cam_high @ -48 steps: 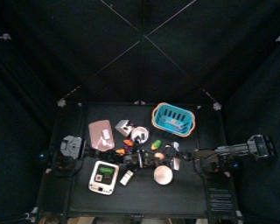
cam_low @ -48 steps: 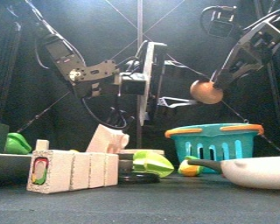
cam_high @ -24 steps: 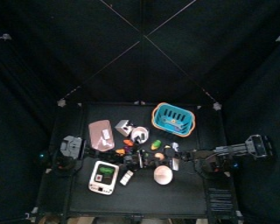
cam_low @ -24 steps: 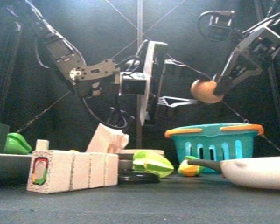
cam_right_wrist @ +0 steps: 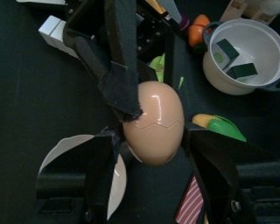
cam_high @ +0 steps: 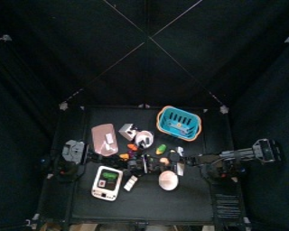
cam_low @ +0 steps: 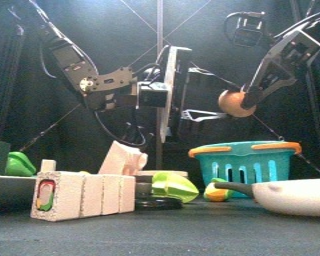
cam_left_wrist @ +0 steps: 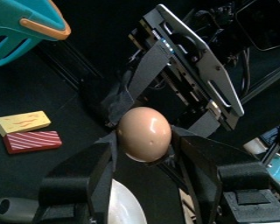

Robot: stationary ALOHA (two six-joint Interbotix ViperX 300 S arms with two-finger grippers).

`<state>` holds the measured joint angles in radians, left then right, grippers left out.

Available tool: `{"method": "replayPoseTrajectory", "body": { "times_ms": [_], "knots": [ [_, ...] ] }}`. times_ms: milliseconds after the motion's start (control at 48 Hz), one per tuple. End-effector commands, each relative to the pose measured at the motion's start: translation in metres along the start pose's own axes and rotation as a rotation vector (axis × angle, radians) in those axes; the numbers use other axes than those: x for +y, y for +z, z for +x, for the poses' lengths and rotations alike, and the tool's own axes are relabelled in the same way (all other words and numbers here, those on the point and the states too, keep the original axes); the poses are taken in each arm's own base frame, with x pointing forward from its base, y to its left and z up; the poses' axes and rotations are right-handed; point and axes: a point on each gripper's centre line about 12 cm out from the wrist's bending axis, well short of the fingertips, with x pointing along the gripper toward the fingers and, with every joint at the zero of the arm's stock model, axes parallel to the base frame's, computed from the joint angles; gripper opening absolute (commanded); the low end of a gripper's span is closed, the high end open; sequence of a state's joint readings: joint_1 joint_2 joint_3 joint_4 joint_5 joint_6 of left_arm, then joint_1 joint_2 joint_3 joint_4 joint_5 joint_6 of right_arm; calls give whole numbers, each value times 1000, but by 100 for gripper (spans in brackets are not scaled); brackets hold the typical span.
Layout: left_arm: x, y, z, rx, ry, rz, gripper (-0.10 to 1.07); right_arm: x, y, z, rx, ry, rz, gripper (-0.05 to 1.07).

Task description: Remove egg shell

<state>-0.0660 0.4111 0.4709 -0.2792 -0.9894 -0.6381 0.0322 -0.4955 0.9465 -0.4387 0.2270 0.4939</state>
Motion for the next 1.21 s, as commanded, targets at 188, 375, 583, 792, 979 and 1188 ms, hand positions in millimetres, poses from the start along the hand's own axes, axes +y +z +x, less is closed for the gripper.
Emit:
{"method": "replayPoseTrajectory", "body": {
  "times_ms": [188, 375, 583, 792, 979, 1188],
  "knots": [
    [-3, 8, 2, -32, -4, -8, 61, 0, 14, -4, -44, 6, 14, 87],
    [0, 7, 0, -28, 5, -7, 61, 1, 15, -4, -45, 8, 18, 87],
    [2, 8, 0, -30, 15, -11, 61, 2, 16, -5, -48, 11, 17, 85],
    [3, 7, 0, -27, 22, -15, 60, 1, 15, -5, -47, 9, 14, 72],
    [6, 9, -2, -30, 34, -16, 60, 1, 14, -6, -47, 9, 9, 63],
    [11, 12, -10, -32, 57, -20, 60, 1, 12, -7, -45, 9, 15, 63]
  ]
}}
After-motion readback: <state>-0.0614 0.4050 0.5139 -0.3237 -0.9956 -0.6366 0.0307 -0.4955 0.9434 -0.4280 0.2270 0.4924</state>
